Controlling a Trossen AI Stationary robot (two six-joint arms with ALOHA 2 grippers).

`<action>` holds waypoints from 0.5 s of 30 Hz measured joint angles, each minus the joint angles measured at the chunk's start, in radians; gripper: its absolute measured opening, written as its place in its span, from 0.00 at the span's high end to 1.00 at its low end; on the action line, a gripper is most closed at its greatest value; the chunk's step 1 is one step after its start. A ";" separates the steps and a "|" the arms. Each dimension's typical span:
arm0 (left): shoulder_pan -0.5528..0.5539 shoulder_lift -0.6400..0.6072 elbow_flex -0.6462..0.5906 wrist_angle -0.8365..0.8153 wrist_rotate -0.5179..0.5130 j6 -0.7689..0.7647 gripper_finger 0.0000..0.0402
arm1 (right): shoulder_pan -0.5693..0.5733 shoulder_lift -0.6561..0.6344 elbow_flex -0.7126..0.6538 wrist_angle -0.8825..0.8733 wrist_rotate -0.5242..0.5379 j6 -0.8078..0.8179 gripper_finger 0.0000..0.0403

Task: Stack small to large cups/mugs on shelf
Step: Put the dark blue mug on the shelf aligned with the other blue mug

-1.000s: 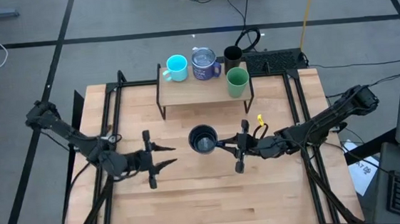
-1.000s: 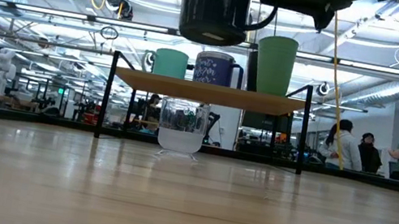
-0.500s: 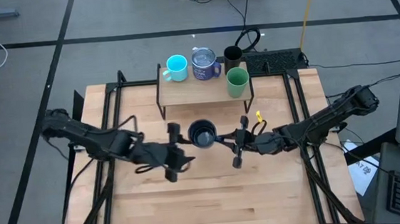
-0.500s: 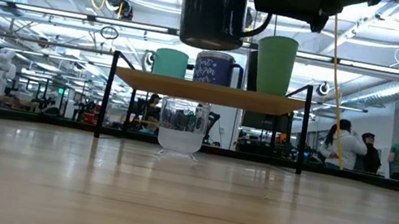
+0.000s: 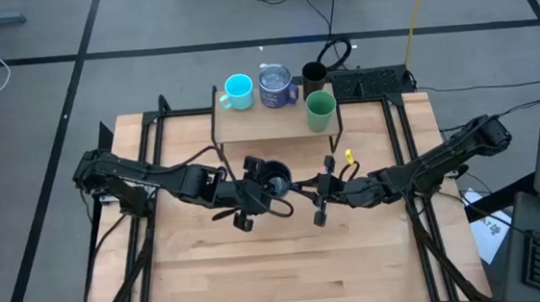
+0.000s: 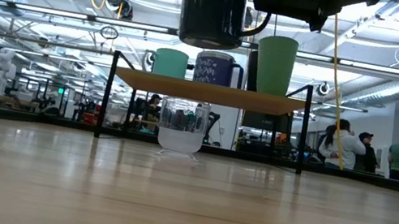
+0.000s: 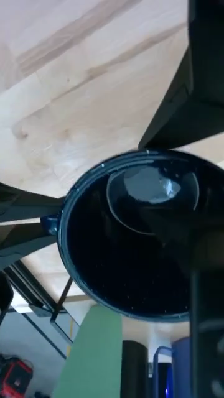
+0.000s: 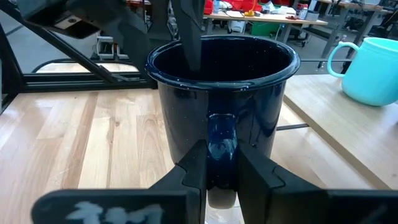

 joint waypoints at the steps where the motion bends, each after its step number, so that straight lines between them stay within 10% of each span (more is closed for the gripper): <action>1: 0.002 0.000 0.000 0.001 0.000 0.007 0.64 | 0.000 0.000 0.000 0.000 0.000 0.000 0.89; 9: 0.002 0.000 0.000 0.009 0.032 0.063 0.94 | -0.012 0.000 0.000 0.000 0.000 -0.012 0.86; 15: 0.012 -0.005 0.000 0.014 0.075 0.080 0.93 | -0.012 0.000 0.000 0.000 0.000 -0.044 0.82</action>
